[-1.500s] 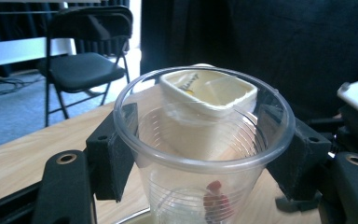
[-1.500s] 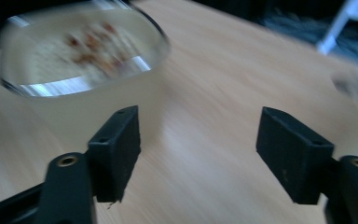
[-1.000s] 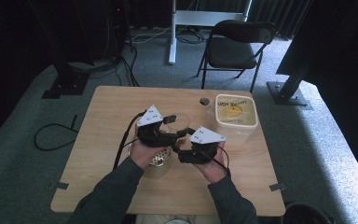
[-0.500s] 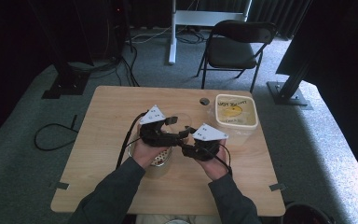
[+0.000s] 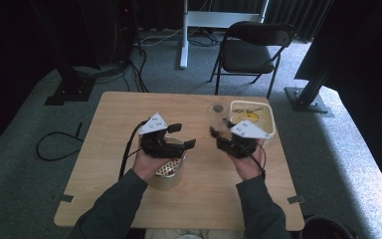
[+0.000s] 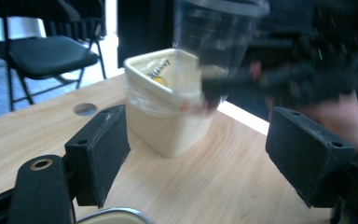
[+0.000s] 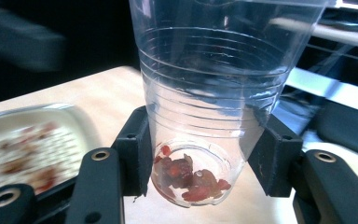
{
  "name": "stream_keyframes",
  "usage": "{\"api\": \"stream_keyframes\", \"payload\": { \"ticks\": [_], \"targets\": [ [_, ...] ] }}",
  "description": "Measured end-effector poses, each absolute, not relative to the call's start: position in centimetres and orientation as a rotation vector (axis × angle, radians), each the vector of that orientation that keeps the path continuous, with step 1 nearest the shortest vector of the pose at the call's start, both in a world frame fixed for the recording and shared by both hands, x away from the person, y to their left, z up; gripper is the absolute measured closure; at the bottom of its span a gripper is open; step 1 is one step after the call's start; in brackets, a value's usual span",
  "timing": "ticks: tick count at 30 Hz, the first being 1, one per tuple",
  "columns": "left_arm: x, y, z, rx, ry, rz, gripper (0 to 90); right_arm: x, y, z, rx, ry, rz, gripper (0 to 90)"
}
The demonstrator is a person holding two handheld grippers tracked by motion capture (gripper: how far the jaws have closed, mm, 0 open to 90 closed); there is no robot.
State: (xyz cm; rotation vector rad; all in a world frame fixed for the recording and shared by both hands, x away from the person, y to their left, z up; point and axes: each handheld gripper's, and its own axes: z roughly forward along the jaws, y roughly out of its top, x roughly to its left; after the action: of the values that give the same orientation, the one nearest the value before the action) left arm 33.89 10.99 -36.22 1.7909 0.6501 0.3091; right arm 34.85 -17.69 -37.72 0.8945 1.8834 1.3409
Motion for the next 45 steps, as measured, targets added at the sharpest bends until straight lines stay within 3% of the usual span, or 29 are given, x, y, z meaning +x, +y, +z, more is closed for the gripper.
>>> {"api": "stream_keyframes", "payload": {
  "ticks": [7,24,25,26,37,41,42,45],
  "targets": [
    [33.5,13.4,-36.0,1.761,0.692,0.386,23.0,39.2,-23.6,-36.7,1.042,1.757,1.245,44.6],
    [33.7,17.1,-36.9,1.727,0.798,0.475,23.5,44.4,-28.3,-39.0,1.216,1.722,1.152,42.2],
    [33.7,17.1,-37.0,1.724,0.8,0.476,23.5,44.7,-28.4,-39.3,1.23,1.743,1.124,32.5],
    [33.7,17.1,-37.0,1.724,0.8,0.476,23.5,44.8,-28.4,-39.4,1.24,1.761,1.132,29.2],
    [33.8,17.1,-37.2,1.726,0.808,0.48,23.6,43.0,-29.4,-39.5,1.196,1.783,1.212,22.1],
    [34.0,17.0,-37.3,1.726,0.816,0.478,24.0,43.7,-28.6,-40.1,1.201,1.921,1.081,16.4],
    [33.9,16.8,-37.2,1.727,0.813,0.479,24.3,44.3,-28.6,-40.2,1.284,1.962,1.107,9.7],
    [33.8,16.9,-37.2,1.732,0.806,0.485,24.3,44.2,-28.8,-40.1,1.312,1.917,1.106,9.3]
  ]
}}
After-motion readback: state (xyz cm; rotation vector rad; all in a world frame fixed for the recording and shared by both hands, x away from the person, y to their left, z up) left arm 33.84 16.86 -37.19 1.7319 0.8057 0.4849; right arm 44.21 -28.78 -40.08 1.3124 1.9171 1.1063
